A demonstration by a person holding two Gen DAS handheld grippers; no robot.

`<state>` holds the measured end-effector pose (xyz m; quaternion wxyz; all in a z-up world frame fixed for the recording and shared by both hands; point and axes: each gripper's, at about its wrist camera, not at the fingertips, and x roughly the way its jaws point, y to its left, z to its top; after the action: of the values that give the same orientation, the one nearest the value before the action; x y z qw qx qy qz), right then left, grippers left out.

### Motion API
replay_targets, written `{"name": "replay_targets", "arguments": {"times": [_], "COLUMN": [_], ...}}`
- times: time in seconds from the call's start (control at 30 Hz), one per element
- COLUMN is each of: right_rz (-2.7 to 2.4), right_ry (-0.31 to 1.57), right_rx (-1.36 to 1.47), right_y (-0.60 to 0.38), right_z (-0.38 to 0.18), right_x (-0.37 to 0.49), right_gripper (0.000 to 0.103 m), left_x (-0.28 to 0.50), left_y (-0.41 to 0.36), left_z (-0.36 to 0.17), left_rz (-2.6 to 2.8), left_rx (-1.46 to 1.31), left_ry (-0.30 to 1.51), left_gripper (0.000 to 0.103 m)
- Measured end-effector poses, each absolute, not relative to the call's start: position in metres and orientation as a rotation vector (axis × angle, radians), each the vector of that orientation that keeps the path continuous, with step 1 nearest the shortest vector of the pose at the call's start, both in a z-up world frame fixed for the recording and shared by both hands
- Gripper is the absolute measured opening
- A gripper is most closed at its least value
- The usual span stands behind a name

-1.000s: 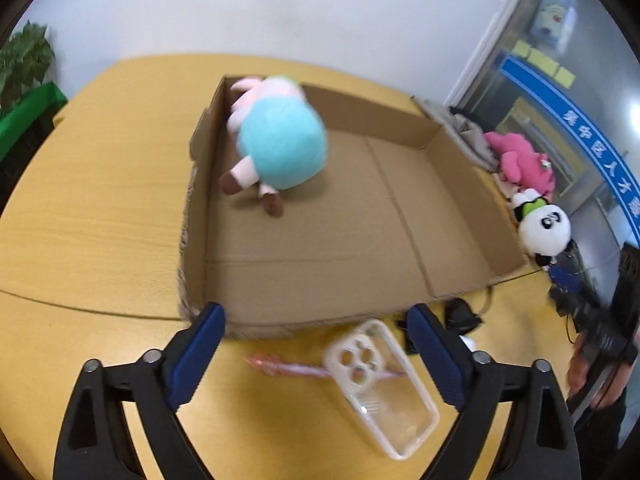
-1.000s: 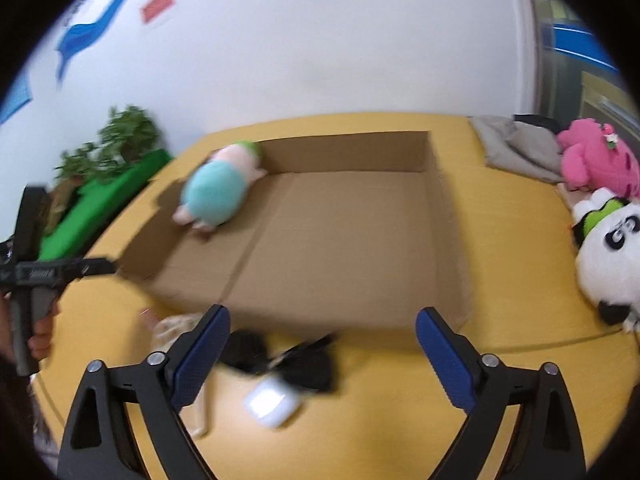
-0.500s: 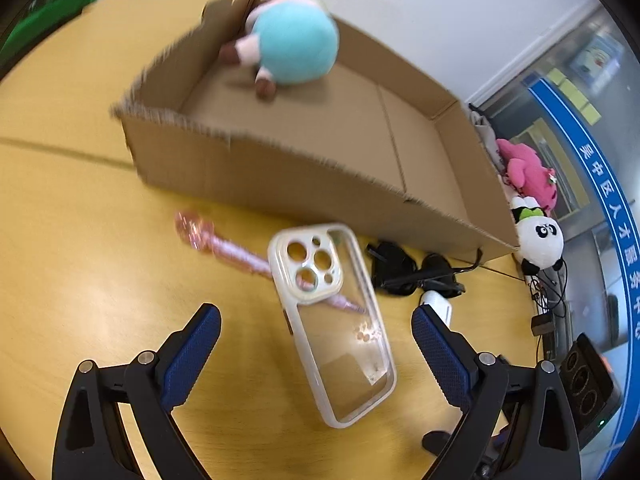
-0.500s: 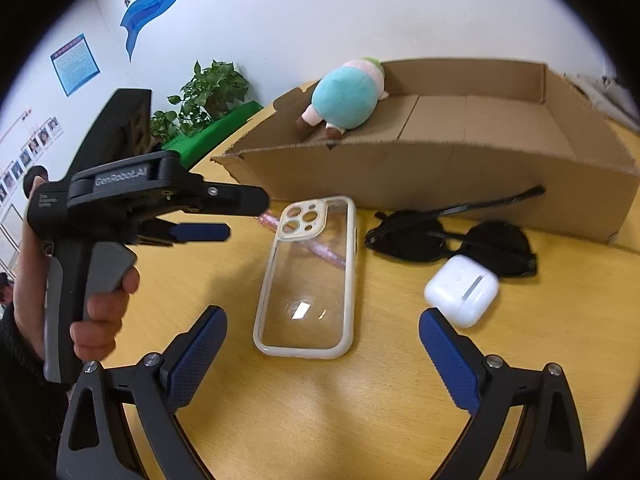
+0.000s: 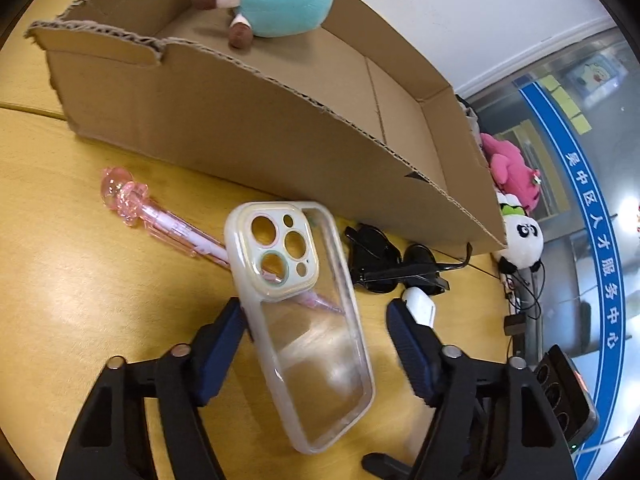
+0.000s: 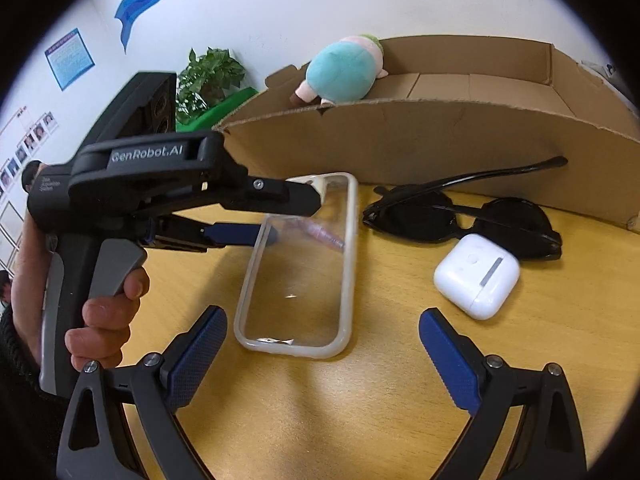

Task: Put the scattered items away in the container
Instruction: 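Close both grippers on the clear phone case's white rim, then lift the phone case with both grippers and carry it over the box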

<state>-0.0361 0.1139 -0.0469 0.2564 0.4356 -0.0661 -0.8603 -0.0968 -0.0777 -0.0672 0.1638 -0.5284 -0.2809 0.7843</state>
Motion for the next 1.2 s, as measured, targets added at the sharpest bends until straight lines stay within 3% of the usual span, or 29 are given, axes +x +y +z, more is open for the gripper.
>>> {"name": "replay_targets", "arguments": {"times": [0.1, 0.17, 0.27, 0.33, 0.5, 0.63, 1.2], "right_rz": [-2.337, -2.354, -2.405, -2.437, -2.474, -2.493, -2.588], "right_ry": [-0.12, -0.104, -0.02, 0.065, 0.127, 0.073, 0.042], "right_rx": [1.191, 1.216, 1.249, 1.268, 1.287, 1.27, 0.976], "right_y": [0.099, 0.09, 0.077, 0.07, 0.067, 0.071, 0.088], "right_z": [-0.049, -0.051, -0.052, -0.051, -0.045, -0.037, 0.051], "right_x": [-0.031, -0.028, -0.023, -0.019, -0.001, 0.013, 0.048], "right_gripper": [0.097, 0.098, 0.092, 0.077, 0.077, 0.077, 0.077], "left_x": [-0.094, -0.092, -0.089, -0.086, -0.072, -0.056, -0.022], "left_y": [-0.081, -0.085, -0.093, -0.097, -0.102, -0.104, -0.077], "left_z": [-0.073, -0.079, -0.085, -0.085, -0.081, -0.063, 0.048], "left_rz": [2.205, 2.172, 2.134, 2.136, 2.099, 2.084, 2.244], "left_rx": [-1.496, -1.504, -1.495, -1.493, -1.429, -1.341, -1.109], "left_ry": [-0.812, -0.838, -0.878, -0.873, -0.898, -0.896, -0.704], "left_gripper": [0.046, 0.026, 0.025, 0.024, 0.021, 0.016, 0.015]}}
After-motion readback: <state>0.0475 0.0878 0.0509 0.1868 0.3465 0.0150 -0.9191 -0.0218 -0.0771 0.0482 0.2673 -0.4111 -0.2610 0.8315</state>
